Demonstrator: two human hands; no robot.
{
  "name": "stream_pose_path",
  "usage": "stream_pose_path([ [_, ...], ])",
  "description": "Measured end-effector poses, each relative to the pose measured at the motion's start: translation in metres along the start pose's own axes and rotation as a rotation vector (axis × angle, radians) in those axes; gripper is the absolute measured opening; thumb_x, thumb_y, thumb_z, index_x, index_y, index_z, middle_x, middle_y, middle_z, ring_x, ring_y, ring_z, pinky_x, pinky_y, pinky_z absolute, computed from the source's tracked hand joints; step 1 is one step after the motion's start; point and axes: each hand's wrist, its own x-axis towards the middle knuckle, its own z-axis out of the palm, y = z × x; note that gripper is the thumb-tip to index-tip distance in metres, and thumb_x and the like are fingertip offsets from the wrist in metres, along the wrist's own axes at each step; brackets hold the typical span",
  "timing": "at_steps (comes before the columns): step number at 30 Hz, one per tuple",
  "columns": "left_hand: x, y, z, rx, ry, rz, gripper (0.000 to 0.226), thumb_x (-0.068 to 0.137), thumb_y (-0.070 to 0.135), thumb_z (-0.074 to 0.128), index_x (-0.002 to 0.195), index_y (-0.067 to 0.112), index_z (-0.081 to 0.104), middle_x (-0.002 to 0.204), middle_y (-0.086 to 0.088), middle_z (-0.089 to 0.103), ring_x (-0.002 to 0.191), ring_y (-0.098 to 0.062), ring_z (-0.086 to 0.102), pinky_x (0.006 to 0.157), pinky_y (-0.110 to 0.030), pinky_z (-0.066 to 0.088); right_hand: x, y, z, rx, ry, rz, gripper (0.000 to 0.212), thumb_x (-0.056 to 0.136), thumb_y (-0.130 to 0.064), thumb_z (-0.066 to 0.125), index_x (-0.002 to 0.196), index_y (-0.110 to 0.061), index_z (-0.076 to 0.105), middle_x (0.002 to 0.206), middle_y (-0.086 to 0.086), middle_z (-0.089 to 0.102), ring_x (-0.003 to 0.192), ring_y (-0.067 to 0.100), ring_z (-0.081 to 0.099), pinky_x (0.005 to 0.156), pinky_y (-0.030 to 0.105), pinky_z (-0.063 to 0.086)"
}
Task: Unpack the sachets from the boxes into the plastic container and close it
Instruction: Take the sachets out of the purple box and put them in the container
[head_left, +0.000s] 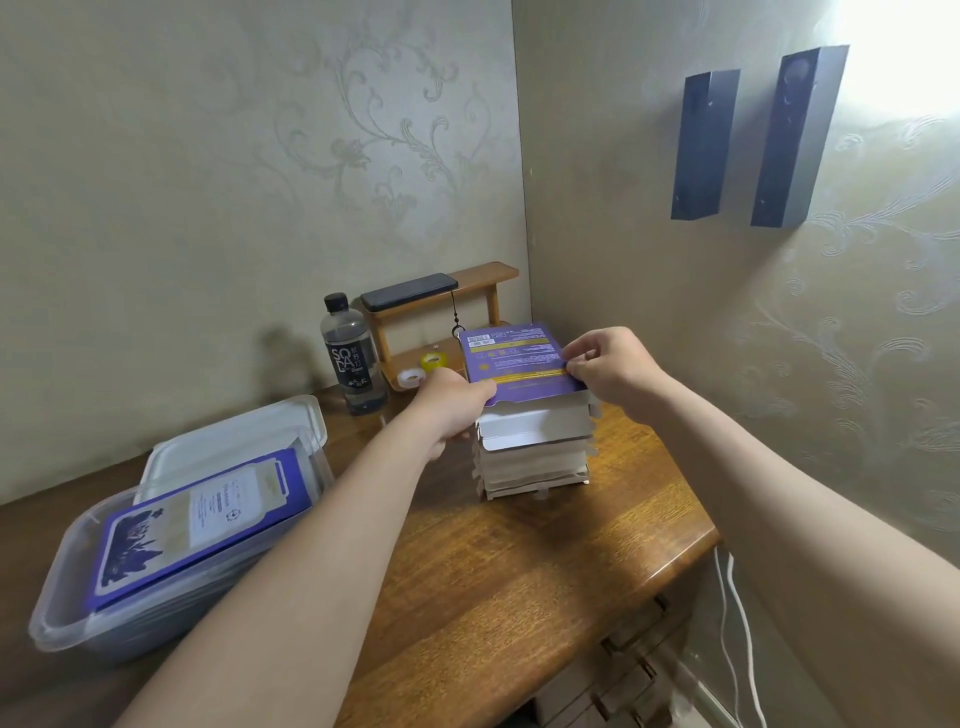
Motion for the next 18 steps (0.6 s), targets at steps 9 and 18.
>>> stream_pose_path([
  [9,-0.006,0.002,-0.014,-0.059,0.051,-0.017,0.037,0.100,0.052,0.049,0.097,0.018,0.063,0.089,-0.003,0.063,0.080,-0.019,0.059,0.065,-0.028,0.049,-0.003,-0.016,-0.004,-0.081,0.100,-0.049,0.024,0.087,-0.011,0.050,0.096,-0.020,0.070,0.077,-0.004,0.066,0.073,0.020,0.059,0.065,0.026,0.046],
  [18,-0.047,-0.003,-0.099,-0.049,0.260,0.084,0.041,0.101,0.042,0.051,0.132,0.016,0.057,0.111,-0.005,0.066,0.106,-0.026,0.065,0.095,-0.046,0.057,-0.018,-0.089,0.038,-0.082,0.061,-0.169,0.026,0.090,-0.011,0.048,0.104,-0.018,0.068,0.097,0.006,0.070,0.072,0.021,0.061,0.057,0.023,0.047],
])
